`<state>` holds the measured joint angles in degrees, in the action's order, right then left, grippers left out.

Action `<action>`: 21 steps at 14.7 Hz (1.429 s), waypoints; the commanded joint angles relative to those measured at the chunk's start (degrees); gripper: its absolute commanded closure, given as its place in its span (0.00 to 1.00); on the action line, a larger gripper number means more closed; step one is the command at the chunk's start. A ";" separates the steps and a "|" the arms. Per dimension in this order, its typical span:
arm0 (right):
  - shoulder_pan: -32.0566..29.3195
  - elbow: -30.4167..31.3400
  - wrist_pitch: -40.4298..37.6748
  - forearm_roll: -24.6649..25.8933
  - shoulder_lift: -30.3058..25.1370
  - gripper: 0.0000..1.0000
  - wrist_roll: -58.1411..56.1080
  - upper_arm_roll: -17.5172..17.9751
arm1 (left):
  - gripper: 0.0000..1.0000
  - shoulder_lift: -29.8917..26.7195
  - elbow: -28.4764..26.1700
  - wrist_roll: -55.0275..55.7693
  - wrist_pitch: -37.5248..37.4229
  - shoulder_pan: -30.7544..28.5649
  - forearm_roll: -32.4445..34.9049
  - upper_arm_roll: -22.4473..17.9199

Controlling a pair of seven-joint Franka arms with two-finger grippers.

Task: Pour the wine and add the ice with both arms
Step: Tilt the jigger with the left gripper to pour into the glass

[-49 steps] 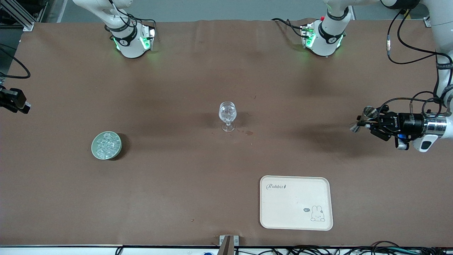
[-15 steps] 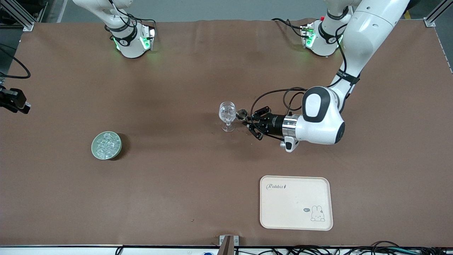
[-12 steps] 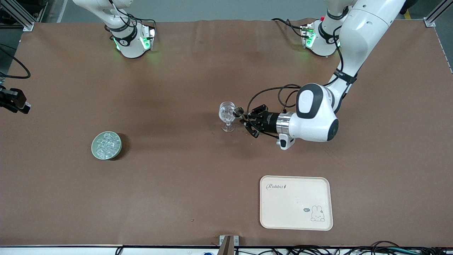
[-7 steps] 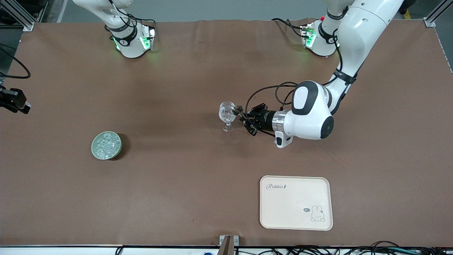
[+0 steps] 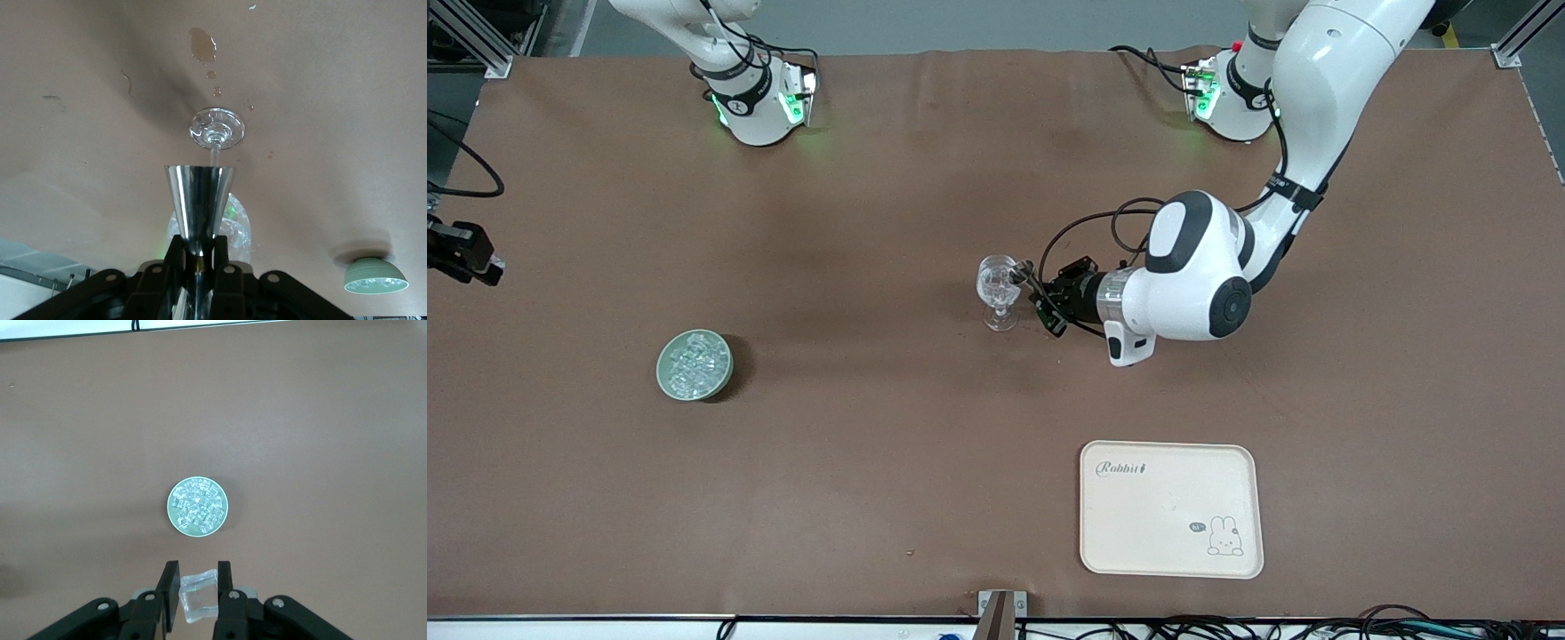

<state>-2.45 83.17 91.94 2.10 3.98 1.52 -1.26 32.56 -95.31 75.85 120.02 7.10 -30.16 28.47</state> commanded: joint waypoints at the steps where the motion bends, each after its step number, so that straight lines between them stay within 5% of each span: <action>1: -0.36 0.59 0.43 -0.87 -0.46 0.99 0.42 0.29 | 0.99 -0.57 0.91 4.12 -0.14 0.11 4.30 1.14; 21: -0.36 0.59 0.43 -0.87 -0.46 0.99 0.42 0.38 | 0.99 -0.22 2.58 19.59 -0.05 0.81 23.99 6.42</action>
<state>-2.45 83.17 91.94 2.02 3.98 1.52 -1.24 32.56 -93.13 92.57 120.02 7.73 -8.68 34.01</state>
